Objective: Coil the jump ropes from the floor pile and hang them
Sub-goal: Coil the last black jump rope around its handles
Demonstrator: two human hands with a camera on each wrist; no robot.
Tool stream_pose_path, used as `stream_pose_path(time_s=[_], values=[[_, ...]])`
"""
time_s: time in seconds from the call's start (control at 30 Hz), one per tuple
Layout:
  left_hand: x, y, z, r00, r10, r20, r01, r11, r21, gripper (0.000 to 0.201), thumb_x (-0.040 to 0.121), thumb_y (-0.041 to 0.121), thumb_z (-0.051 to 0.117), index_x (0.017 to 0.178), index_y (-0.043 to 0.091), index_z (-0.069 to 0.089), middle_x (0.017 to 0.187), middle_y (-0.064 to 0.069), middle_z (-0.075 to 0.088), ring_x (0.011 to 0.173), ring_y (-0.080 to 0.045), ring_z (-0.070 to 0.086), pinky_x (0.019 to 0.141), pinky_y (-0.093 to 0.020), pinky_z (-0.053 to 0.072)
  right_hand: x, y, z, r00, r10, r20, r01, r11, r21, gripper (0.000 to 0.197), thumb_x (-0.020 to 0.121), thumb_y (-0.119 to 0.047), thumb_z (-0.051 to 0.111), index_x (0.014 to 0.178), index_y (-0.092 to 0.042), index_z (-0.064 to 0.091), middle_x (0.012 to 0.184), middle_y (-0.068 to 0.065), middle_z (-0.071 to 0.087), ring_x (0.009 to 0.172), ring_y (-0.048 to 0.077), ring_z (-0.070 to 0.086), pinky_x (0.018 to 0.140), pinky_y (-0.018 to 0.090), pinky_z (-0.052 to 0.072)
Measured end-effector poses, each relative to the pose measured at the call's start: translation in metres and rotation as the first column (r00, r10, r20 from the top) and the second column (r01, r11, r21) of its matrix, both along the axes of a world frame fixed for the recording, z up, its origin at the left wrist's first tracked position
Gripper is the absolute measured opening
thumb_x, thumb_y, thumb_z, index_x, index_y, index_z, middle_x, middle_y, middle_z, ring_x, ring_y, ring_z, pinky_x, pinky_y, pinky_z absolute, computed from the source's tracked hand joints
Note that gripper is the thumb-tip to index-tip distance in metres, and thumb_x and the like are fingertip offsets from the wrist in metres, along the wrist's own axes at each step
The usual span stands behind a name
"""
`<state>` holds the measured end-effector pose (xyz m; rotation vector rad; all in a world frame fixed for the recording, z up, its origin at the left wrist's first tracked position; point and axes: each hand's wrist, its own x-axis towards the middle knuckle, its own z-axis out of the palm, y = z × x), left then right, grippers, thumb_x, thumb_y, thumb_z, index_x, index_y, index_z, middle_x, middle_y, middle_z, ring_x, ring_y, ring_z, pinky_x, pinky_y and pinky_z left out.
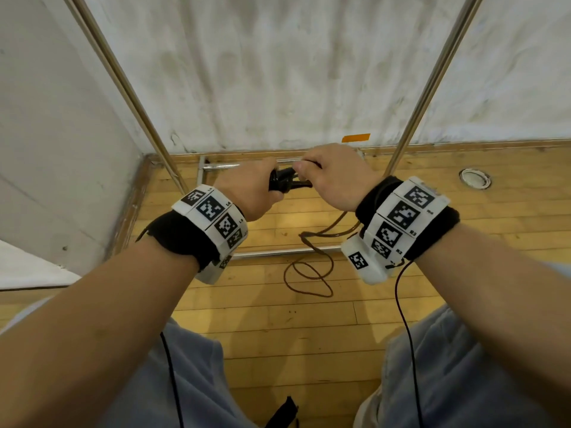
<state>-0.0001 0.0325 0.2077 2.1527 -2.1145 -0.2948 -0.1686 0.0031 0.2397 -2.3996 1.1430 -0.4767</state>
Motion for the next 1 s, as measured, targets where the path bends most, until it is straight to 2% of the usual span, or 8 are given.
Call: stream_pose_path(time_s=[0.13,0.3,0.43,0.6,0.73,0.8,0.87,1.0], values=[[-0.011,0.004,0.000,0.994,-0.109,-0.005,0.109,0.993,-0.037,0.036,0.087,0.041,0.061,0.120,0.029,0.050,0.101,0.004,0.065,0.084,-0.020,0.058,0.066,-0.032,0.045,-0.001,-0.009,-0.001,0.992,-0.121,0.019,0.122,0.991,-0.056,0.038,0.099,-0.032,0.041,0.075,-0.010,0.060,0.060,-0.005,0.045,0.054,0.009,0.041,0.050,0.020,0.028],[-0.023,0.012,0.007,0.988,-0.151,-0.017,0.144,0.970,-0.197,0.039,0.078,0.060,0.063,0.100,0.028,0.059,0.068,0.015,0.050,0.067,-0.015,0.053,0.050,-0.024,0.033,-0.006,-0.020,0.000,0.974,-0.201,0.107,0.201,0.980,0.011,0.047,0.096,-0.039,0.046,0.079,-0.001,0.066,0.052,-0.002,0.041,0.048,0.011,0.038,0.049,0.024,0.029],[-0.023,0.016,0.013,0.969,-0.233,-0.086,0.199,0.935,-0.292,0.031,0.084,0.049,0.060,0.105,0.026,0.063,0.080,0.009,0.066,0.077,-0.018,0.062,0.061,-0.031,0.046,-0.012,-0.031,0.000,0.943,-0.269,0.198,0.232,0.954,0.192,0.044,0.090,-0.046,0.055,0.070,-0.010,0.069,0.059,0.004,0.046,0.053,0.013,0.042,0.055,0.026,0.035],[-0.022,0.027,0.024,0.944,-0.261,-0.203,0.171,0.911,-0.376,0.041,0.082,0.050,0.055,0.114,0.024,0.061,0.083,0.010,0.064,0.075,-0.016,0.059,0.065,-0.029,0.044,-0.021,-0.034,0.000,0.910,-0.246,0.333,0.021,0.830,0.557,0.039,0.080,-0.053,0.063,0.065,-0.017,0.063,0.067,0.007,0.053,0.061,0.017,0.048,0.062,0.026,0.041],[-0.020,0.029,0.031,0.897,-0.192,-0.398,0.038,0.930,-0.365,0.034,0.078,0.053,0.053,0.101,0.028,0.057,0.068,0.016,0.053,0.061,-0.001,0.053,0.054,-0.021,0.037,-0.014,-0.027,-0.011,0.762,-0.330,0.557,-0.257,0.635,0.729,0.032,0.091,-0.028,0.057,0.061,-0.023,0.068,0.054,-0.004,0.049,0.043,0.009,0.035,0.041,0.019,0.027],[-0.017,0.026,0.033,0.875,-0.140,-0.464,-0.043,0.932,-0.361,0.027,0.078,0.051,0.054,0.095,0.031,0.052,0.066,0.015,0.053,0.059,0.001,0.052,0.051,-0.020,0.036,-0.005,-0.018,-0.016,0.717,-0.362,0.595,-0.235,0.678,0.696,0.044,0.095,-0.014,0.045,0.060,-0.025,0.069,0.050,-0.005,0.048,0.042,0.010,0.033,0.037,0.018,0.024],[-0.013,0.023,0.035,0.854,-0.094,-0.511,-0.110,0.928,-0.356,0.030,0.078,0.051,0.054,0.095,0.026,0.051,0.069,0.013,0.054,0.062,-0.002,0.052,0.054,-0.025,0.039,0.005,-0.008,-0.018,0.715,-0.349,0.606,-0.170,0.754,0.635,0.032,0.096,-0.012,0.045,0.071,-0.015,0.065,0.051,-0.003,0.048,0.041,0.011,0.032,0.037,0.020,0.023],[-0.006,0.017,0.037,0.783,-0.063,-0.619,-0.196,0.919,-0.342,0.037,0.079,0.048,0.055,0.099,0.017,0.053,0.078,0.001,0.064,0.064,-0.016,0.058,0.062,-0.037,0.051,0.015,0.010,-0.019,0.833,-0.182,0.522,-0.028,0.929,0.369,0.023,0.098,-0.019,0.046,0.082,-0.010,0.061,0.058,-0.004,0.046,0.044,0.006,0.037,0.045,0.021,0.031]])
